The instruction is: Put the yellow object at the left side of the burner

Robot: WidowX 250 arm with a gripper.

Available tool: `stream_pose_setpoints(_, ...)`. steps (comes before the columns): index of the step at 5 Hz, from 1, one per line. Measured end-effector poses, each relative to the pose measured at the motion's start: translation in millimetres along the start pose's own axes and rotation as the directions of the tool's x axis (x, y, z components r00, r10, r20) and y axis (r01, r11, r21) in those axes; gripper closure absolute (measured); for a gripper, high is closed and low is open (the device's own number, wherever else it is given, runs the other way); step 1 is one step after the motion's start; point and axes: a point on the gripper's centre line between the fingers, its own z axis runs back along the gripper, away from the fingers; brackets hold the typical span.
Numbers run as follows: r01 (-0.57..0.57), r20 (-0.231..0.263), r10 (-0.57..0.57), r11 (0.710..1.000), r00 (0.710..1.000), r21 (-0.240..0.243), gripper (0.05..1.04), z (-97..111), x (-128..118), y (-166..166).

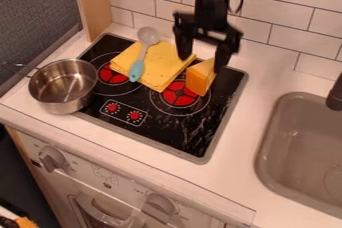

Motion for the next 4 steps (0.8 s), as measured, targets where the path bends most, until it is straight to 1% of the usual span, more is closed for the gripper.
stream_pose_setpoints(1,0.023,-0.07,-0.022,1.0,0.997,0.014,0.141,-27,2,-4)
stream_pose_setpoints(2,0.018,-0.068,-0.018,1.0,0.998,0.004,0.422,-28,4,-8)
stream_pose_setpoints(3,0.042,-0.059,-0.043,0.999,0.997,-0.014,0.586,-25,3,-11)
stream_pose_setpoints(4,0.045,0.02,-0.045,0.999,0.999,-0.028,0.587,11,8,3)
